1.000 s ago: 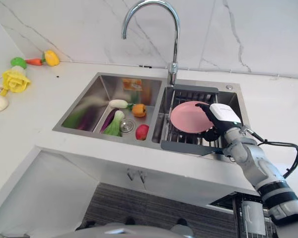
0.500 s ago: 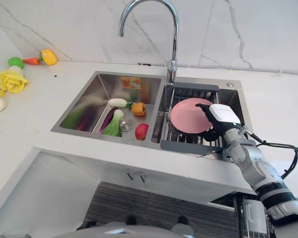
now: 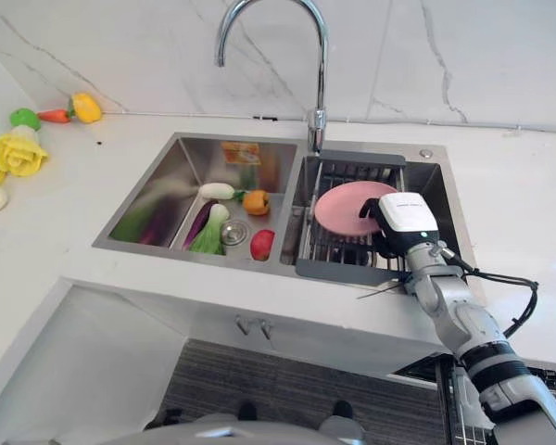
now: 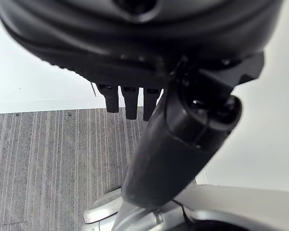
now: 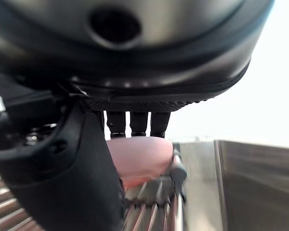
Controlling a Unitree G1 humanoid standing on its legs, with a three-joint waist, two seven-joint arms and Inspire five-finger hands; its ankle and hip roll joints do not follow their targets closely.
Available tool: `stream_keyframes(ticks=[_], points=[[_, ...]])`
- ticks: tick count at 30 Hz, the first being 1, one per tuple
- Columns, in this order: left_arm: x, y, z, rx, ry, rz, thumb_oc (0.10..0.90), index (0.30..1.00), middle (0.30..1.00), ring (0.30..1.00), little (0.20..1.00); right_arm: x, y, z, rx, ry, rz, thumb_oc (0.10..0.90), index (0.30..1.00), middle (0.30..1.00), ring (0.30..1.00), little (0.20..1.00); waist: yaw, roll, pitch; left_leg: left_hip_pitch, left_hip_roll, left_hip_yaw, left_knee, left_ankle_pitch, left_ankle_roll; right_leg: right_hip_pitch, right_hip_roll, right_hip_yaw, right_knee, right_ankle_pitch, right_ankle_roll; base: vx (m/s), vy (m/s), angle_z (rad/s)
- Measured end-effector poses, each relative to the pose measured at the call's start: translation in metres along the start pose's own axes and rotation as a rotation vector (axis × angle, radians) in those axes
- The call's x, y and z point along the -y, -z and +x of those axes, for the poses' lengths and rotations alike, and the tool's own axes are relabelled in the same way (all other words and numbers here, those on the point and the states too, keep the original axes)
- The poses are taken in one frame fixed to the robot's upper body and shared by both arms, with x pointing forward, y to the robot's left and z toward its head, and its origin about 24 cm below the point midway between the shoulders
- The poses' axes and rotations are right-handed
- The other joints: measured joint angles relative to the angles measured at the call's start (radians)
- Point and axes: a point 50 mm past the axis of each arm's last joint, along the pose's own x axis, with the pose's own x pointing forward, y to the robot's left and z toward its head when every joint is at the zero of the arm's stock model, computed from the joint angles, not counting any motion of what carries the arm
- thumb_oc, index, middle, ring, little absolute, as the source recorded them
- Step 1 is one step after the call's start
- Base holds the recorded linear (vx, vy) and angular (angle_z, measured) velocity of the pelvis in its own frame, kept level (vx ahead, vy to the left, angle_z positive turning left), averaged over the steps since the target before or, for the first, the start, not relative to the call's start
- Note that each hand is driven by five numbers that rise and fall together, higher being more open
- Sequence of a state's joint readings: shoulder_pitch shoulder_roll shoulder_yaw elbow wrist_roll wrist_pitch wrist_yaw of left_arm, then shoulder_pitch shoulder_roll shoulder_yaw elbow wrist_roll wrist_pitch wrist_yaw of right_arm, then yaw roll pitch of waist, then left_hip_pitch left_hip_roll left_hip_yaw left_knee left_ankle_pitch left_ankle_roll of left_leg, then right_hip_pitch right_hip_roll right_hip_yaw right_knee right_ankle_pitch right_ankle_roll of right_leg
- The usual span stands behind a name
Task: Place the dishes in the dishwasher.
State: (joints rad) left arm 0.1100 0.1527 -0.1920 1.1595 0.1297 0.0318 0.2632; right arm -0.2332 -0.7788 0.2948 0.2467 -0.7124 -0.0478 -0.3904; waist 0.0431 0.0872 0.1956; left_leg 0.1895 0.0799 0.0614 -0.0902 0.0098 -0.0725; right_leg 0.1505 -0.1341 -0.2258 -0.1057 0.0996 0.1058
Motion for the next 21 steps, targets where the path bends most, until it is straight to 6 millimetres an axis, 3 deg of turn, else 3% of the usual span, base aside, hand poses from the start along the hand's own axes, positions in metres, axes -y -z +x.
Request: stream_keyframes(ticks=[2,12,21], points=[[0.000,-0.001,0.000,0.003,-0.005,-0.001,0.800,0.900,0.900,0.900,0.900,0.011,-0.005,0.008,0.024,0.074,0.003,0.400,0.300,0.300,0.300,0.300,0.003,0.000,0.000,0.003,0.000,0.001,0.000,0.000,0.000,0.003,0.000,0.001,0.000,0.000,0.000,0.00,0.000,0.00],[-0.002,-0.003,0.001,-0.005,-0.020,-0.017,0.800,0.900,0.900,0.900,0.900,0.011,-0.008,0.009,0.008,0.101,0.024,0.400,0.300,0.300,0.300,0.300,0.004,-0.003,0.002,0.002,0.000,0.000,0.000,0.000,0.000,0.003,0.001,-0.001,0.000,0.000,0.000,0.00,0.001,0.00],[-0.006,-0.005,0.002,-0.007,-0.035,-0.034,0.800,0.900,0.900,0.900,0.900,0.079,-0.021,-0.006,0.094,0.409,0.072,0.400,0.300,0.300,0.300,0.300,-0.017,-0.025,0.015,0.003,-0.002,0.010,-0.001,-0.001,0.000,-0.007,0.006,0.011,0.000,0.000,0.000,0.00,0.022,-0.04]])
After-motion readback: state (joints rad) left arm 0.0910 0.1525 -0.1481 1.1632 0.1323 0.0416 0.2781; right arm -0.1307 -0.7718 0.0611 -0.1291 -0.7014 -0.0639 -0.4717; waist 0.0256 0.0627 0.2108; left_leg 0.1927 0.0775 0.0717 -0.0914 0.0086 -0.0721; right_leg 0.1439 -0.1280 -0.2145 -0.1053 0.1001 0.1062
